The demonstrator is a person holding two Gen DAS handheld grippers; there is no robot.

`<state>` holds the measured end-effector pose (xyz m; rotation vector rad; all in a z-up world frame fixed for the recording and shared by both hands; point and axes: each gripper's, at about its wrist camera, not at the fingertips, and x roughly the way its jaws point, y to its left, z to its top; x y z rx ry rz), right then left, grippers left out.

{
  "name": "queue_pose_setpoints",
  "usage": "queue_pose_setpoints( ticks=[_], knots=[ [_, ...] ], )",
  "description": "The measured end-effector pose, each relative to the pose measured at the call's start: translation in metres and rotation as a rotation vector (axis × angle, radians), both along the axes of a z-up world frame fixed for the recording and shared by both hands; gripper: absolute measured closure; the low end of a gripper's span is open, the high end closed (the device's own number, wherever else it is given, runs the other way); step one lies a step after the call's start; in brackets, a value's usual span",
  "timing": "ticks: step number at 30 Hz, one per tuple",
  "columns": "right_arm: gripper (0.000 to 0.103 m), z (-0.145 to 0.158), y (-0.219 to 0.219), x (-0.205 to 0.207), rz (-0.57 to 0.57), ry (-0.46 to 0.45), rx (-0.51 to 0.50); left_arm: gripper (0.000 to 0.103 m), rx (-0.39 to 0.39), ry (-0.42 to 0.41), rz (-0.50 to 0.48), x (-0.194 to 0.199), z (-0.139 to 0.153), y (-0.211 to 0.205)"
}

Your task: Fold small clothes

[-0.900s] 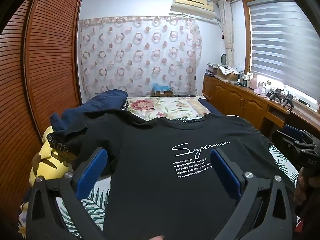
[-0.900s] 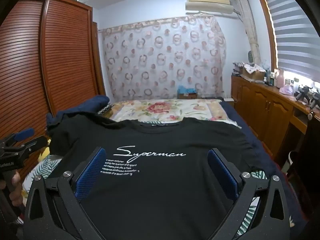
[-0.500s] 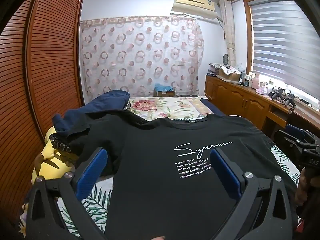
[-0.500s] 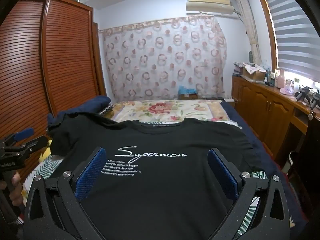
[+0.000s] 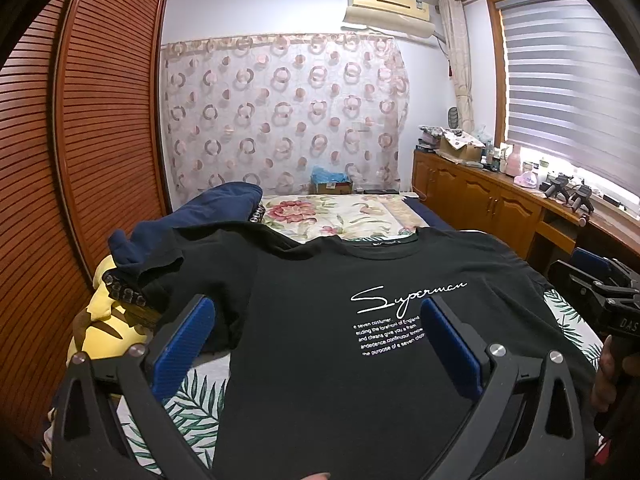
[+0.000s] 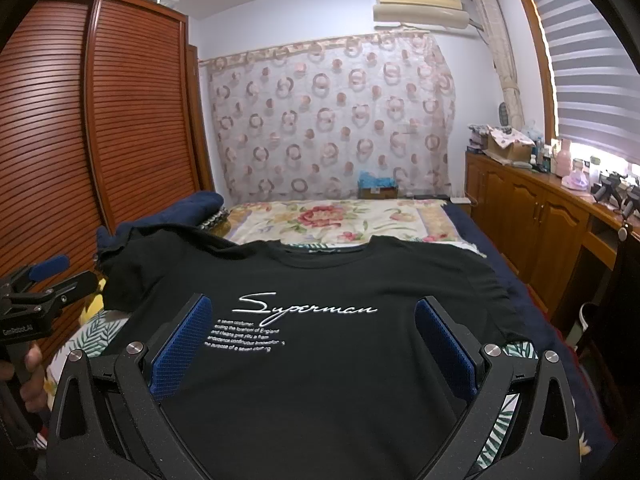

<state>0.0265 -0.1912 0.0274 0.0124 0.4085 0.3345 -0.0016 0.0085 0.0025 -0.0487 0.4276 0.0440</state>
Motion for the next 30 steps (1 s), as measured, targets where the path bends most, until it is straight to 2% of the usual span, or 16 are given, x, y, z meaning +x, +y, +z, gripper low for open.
queue_pose_setpoints(
  ticks=[30],
  knots=[
    [0.000,0.0011,0.0004,-0.0007,0.000,-0.002,0.004,0.000,0.017,-0.005,0.003,-0.0017,0.0047,0.0047]
  ],
)
